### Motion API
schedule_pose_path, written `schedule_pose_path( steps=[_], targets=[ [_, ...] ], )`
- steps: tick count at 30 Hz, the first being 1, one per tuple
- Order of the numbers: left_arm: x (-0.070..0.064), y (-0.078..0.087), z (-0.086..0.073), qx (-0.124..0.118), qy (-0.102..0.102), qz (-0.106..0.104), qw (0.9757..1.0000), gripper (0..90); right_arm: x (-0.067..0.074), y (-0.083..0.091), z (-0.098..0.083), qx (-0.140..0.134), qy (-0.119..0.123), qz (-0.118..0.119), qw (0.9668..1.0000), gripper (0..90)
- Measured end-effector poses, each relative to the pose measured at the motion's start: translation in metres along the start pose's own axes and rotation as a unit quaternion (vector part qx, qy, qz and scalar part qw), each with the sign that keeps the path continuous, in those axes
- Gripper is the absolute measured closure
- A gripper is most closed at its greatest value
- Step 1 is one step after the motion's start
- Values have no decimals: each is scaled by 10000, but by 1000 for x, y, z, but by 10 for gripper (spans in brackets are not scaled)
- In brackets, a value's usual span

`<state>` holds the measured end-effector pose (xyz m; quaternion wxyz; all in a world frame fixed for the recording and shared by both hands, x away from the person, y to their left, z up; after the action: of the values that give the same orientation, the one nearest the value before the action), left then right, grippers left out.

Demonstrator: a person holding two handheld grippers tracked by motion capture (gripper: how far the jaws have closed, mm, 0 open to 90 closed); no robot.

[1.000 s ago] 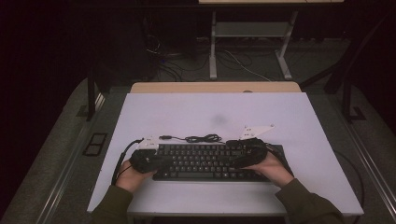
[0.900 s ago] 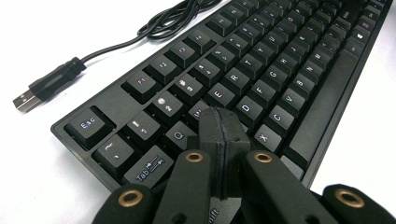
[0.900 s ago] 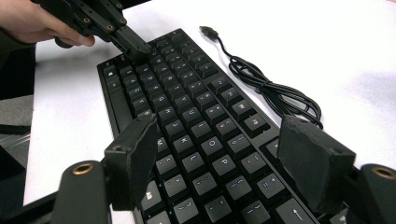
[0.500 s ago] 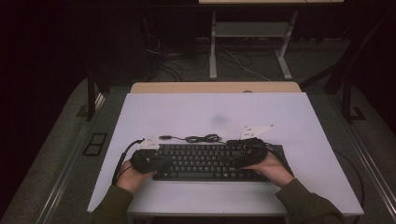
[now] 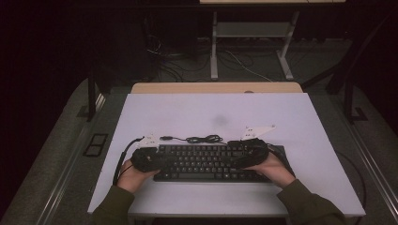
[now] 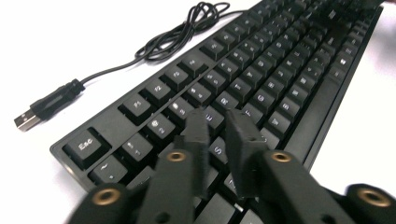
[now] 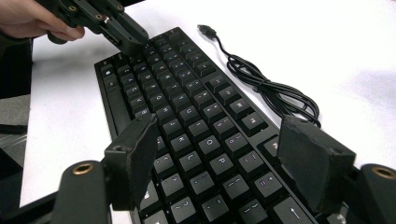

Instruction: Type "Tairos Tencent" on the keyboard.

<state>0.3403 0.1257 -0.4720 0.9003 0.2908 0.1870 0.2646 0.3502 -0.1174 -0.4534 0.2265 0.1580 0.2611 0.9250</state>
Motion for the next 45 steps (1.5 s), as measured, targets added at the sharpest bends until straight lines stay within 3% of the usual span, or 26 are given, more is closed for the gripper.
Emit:
schedule_pose_path(
  steps=[15,18,22,30,45],
  targets=[
    [-8,-9,12,-248,-37,95,9996,301,-1,0,0,9,-48,-18,10000,288],
    [-11,-12,13,-251,-63,84,9996,253,-1,0,0,0,-48,-22,10000,293],
    [-12,-13,13,-262,-61,72,9996,232,-2,-1,0,14,-61,-23,10000,317],
    [-13,-15,14,-319,-96,56,9994,195,-1,-7,0,131,-90,87,9998,458],
    [-14,-17,15,-334,-121,67,9993,178,2,-26,10,257,-123,259,9993,846]
  ],
)
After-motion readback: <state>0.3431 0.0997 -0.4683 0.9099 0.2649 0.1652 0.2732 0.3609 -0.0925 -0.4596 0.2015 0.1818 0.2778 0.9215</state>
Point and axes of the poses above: each handheld gripper's, and its own axes: y roughly backward along the jaws, z roughly out of its top, x roughly to its left, the point moved 8 cm from there along -y, roughly forward along the jaws, and after that the axes turned 1 degree about -z, right-handed, at the moved point
